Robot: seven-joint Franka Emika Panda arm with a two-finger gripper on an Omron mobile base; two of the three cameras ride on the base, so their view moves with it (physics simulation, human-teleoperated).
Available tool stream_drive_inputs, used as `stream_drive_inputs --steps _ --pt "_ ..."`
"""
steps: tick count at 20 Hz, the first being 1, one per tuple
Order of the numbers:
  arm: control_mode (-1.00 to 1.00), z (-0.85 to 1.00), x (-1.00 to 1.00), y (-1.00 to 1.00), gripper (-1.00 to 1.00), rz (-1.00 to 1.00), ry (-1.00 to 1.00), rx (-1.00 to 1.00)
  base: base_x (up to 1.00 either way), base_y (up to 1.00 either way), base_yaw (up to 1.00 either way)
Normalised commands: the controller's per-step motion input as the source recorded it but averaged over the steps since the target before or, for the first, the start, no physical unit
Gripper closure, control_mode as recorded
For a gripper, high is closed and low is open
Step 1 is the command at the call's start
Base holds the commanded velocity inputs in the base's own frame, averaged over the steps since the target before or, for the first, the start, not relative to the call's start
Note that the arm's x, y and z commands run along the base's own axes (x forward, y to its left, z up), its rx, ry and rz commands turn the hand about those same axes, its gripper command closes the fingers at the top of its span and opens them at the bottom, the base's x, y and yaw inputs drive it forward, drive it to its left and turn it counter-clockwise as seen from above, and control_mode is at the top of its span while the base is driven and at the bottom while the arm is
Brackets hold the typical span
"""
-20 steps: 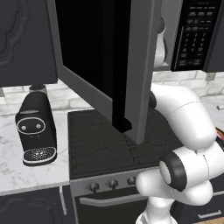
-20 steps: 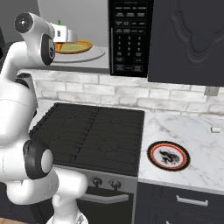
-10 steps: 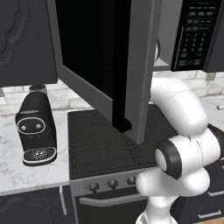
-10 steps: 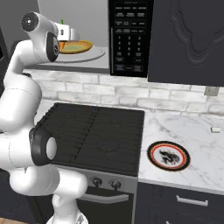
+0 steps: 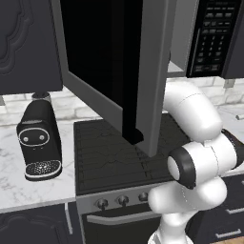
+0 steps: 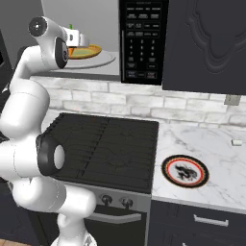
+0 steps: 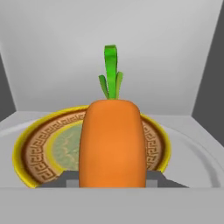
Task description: Pick the carrot from the counter and place it in the microwave. Then turn on the microwave.
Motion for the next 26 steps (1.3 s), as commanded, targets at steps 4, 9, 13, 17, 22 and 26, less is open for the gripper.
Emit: stream_drive_inputs --steps 4,9,13,17,22,26 --pt "-1.0 -0.06 0.26 0.07 1.0 0.0 0.0 0.0 0.0 0.0 0.0" --pt "-1.0 -0.02 0.27 0.08 1.0 0.0 0.0 0.0 0.0 0.0 0.0" --pt "-1.0 0.0 0.28 0.06 1.0 0.0 0.0 0.0 0.0 0.0 0.0" --pt "-1.0 0.0 0.3 0.06 1.0 0.0 0.0 0.0 0.0 0.0 0.0" --pt "-1.0 0.0 0.3 0.07 1.0 0.0 0.0 0.0 0.0 0.0 0.0" --pt "-1.0 0.0 0.25 0.07 1.0 0.0 0.02 0.0 0.0 0.0 0.0"
